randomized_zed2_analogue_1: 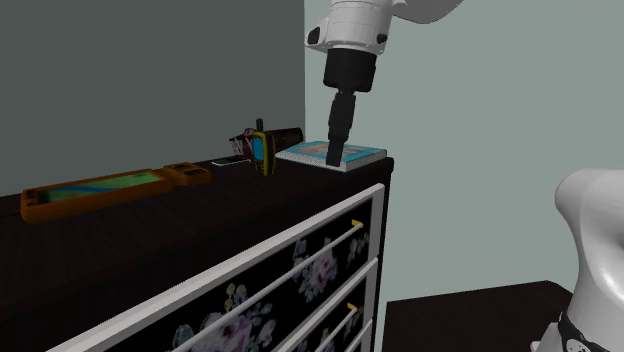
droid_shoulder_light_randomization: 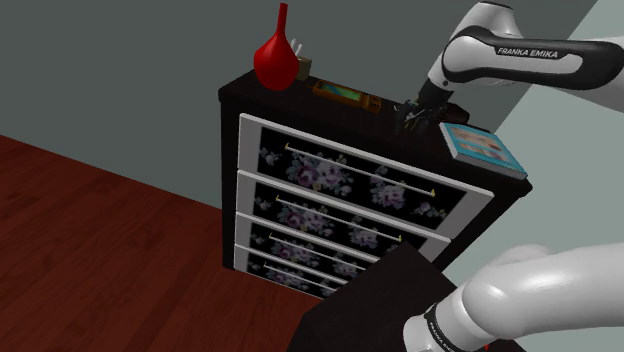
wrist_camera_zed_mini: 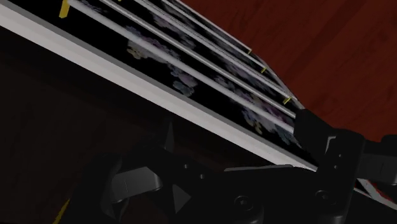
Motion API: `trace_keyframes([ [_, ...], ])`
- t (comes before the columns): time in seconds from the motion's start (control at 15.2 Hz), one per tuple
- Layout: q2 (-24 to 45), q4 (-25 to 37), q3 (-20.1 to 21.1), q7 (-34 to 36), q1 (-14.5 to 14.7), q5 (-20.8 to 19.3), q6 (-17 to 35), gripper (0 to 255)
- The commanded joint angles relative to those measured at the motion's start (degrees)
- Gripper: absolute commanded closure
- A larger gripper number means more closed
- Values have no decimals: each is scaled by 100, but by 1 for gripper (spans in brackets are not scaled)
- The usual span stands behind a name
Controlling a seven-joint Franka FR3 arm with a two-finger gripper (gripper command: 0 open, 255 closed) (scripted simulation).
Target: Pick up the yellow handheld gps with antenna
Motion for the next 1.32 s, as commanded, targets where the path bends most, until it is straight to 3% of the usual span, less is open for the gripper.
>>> trace_keyframes([
  [0.0,286,165,-120,-86,-63,-80,250,0],
  [0.59,1592,1286,-648,-514,-302,-154,1009,0],
  [1.19,2978,2787,-1092,-1041,-604,241,1440,0],
  [1.25,2983,2715,-1091,-1035,-606,239,1516,0],
])
